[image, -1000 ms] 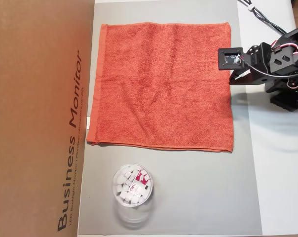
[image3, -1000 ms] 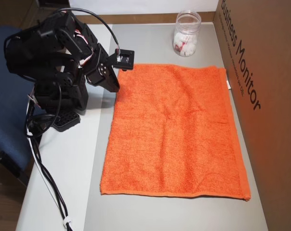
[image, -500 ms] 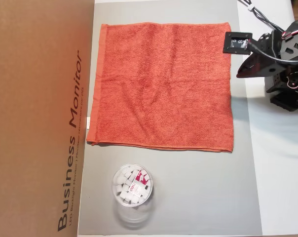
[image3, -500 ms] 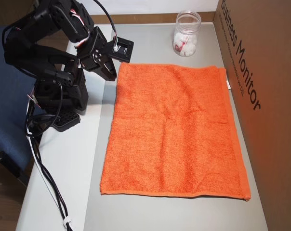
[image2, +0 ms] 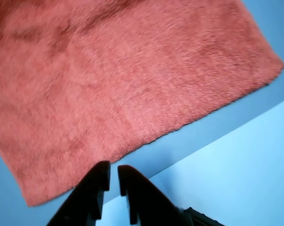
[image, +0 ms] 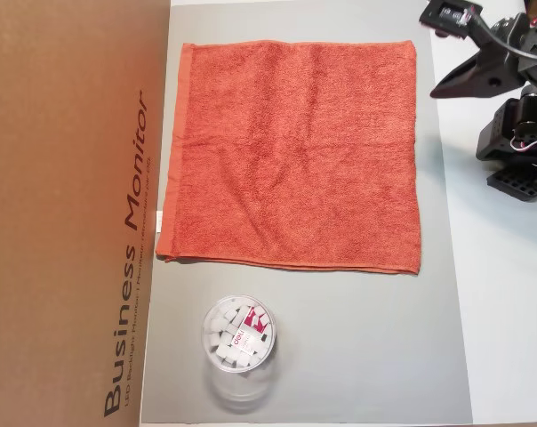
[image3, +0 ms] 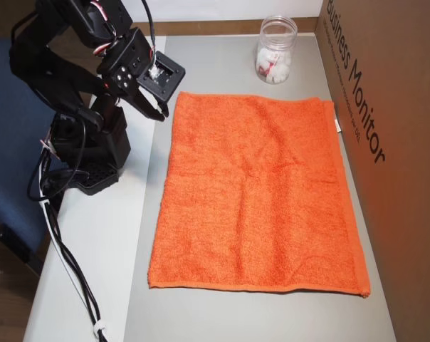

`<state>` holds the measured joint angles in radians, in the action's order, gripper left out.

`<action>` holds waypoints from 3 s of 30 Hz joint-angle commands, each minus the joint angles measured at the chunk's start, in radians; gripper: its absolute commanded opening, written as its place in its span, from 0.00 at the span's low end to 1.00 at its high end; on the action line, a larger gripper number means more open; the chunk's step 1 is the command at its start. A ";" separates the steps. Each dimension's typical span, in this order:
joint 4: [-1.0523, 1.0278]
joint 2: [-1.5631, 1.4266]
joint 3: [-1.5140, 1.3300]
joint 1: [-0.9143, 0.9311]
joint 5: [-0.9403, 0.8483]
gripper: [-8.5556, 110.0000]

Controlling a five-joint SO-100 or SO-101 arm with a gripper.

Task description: Fold the blanket.

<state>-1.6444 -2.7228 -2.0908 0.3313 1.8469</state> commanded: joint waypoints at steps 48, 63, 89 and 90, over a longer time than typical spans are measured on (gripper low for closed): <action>0.014 0.374 0.195 0.675 0.181 0.19; 0.253 0.601 0.190 0.690 0.164 0.19; 0.859 0.825 -0.146 0.761 -0.071 0.19; 0.867 0.827 -0.149 0.750 -0.071 0.19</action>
<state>-0.8130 -1.8929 -2.2381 1.0983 1.7871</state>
